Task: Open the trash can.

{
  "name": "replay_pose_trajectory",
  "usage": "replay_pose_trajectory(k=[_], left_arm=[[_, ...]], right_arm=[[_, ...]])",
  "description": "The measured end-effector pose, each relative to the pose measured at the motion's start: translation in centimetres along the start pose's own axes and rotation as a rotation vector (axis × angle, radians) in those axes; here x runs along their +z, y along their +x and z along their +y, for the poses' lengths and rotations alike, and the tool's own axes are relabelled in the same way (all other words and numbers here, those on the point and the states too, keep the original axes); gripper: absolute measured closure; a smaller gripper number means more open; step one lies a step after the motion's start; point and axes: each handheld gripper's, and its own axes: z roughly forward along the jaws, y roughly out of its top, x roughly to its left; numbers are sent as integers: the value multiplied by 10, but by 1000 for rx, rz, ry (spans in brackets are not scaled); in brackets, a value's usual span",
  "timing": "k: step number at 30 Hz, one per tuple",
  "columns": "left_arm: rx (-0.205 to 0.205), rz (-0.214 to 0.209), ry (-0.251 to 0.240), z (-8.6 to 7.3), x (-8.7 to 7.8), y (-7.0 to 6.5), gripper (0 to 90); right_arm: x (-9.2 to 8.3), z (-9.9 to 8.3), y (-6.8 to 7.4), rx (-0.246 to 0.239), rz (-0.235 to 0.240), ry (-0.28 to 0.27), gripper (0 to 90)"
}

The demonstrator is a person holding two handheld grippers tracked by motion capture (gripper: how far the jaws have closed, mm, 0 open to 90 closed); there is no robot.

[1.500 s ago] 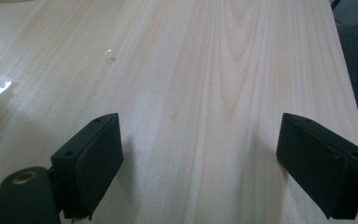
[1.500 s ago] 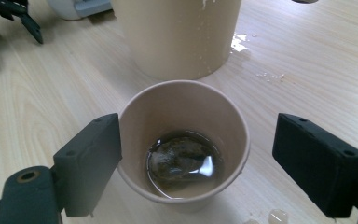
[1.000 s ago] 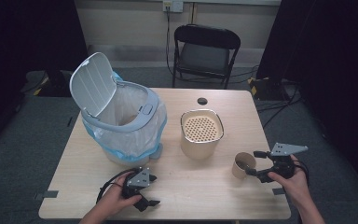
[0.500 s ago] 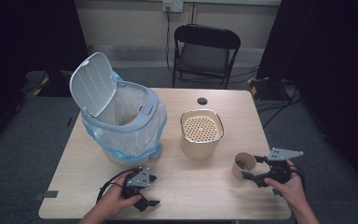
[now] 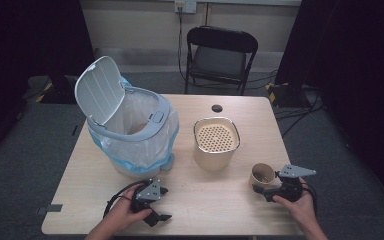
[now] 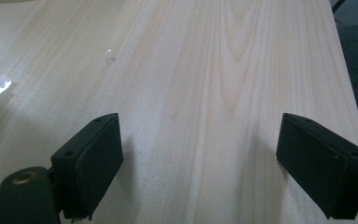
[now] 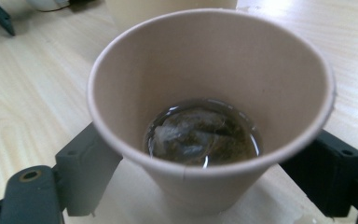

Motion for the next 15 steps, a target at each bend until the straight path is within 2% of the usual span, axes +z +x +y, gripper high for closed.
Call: replay_pose_trajectory(k=[5, 10, 15], left_arm=[[1, 1, 3, 0, 0, 0, 137], [0, 0, 0, 0, 0, 0, 137], [-1, 0, 0, 0, 0, 0, 137]], right_arm=[[4, 1, 1, -6, -19, -38, 180], [5, -1, 1, 0, -17, -68, 201], [6, -2, 2, -20, -40, -92, 221]])
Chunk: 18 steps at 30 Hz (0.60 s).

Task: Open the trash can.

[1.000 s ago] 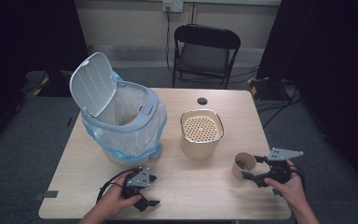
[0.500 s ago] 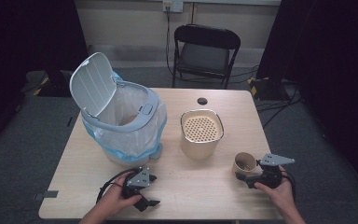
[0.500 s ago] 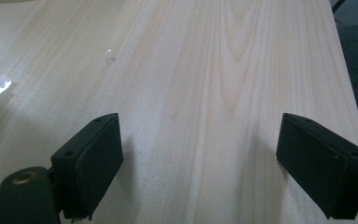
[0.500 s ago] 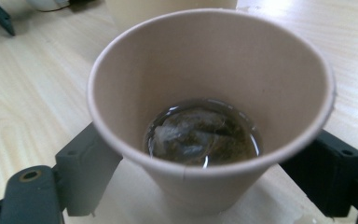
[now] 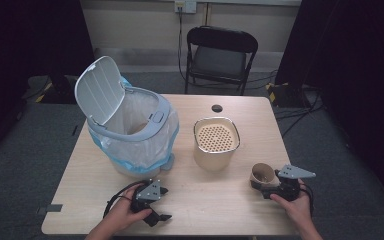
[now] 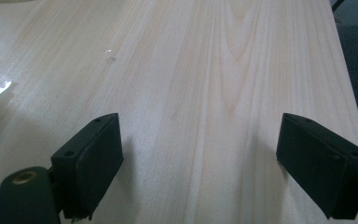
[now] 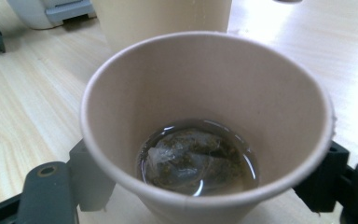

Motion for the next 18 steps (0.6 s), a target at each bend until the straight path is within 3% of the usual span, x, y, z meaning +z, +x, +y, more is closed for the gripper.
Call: replay_pose_trajectory(k=[18], left_arm=[[2, 2, 2, 0, 0, 0, 137]], right_arm=[[1, 3, 3, -25, -3, 5, 268]])
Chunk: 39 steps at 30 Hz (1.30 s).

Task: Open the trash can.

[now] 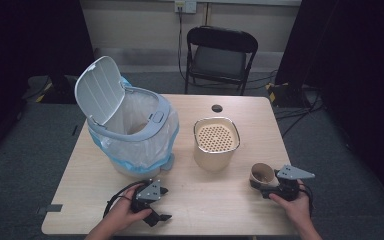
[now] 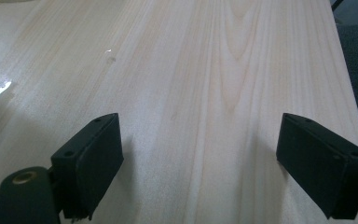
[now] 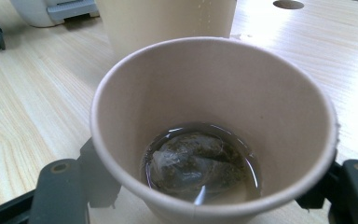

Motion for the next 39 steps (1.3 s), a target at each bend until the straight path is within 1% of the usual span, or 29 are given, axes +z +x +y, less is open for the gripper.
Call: replay_pose_trajectory(k=[5, 7, 10, 21, 25, 30, 35, 39], left_arm=[[0, -3, 3, 0, 0, 0, 137], [0, -1, 5, 0, 0, 0, 137], [0, -2, 1, 0, 0, 0, 136], [0, -2, 1, 0, 0, 0, 137], [0, -2, 1, 0, 0, 0, 137], [0, -2, 1, 0, 0, 0, 137], [0, -3, 2, 0, 0, 0, 137], [0, -2, 1, 0, 0, 0, 137]], right_arm=[[-1, 8, -1, -10, -7, -10, 271], [-1, 12, -2, -13, -22, 0, 272], [1, 17, -4, -11, -38, -1, 274], [12, 37, -14, -23, -54, 1, 282], [16, 44, -19, -14, -68, -6, 284], [21, 55, -25, -28, -102, -2, 285], [25, 66, -31, -40, -116, -8, 286], [29, 73, -35, -40, -119, -6, 288]])
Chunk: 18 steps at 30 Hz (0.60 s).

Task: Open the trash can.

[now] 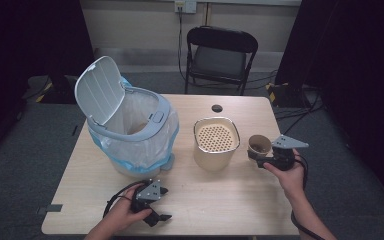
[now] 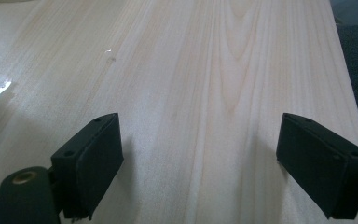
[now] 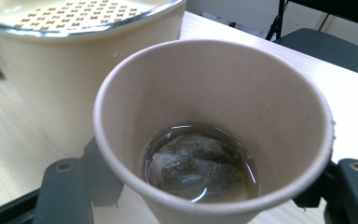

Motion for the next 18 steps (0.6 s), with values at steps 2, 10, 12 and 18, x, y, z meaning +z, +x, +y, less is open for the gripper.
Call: replay_pose_trajectory(k=[2, 10, 12, 18], left_arm=[[1, 1, 4, 0, 0, 0, 137], [0, 0, 0, 0, 0, 0, 137], [1, 1, 0, 0, 0, 0, 137], [0, 2, 0, 0, 0, 0, 137]], right_arm=[[2, 2, -1, 1, -4, 2, 288], [11, 13, -8, -14, -10, -1, 289], [13, 14, -9, -16, -13, 0, 289], [19, 19, -16, -46, 9, -11, 289]])
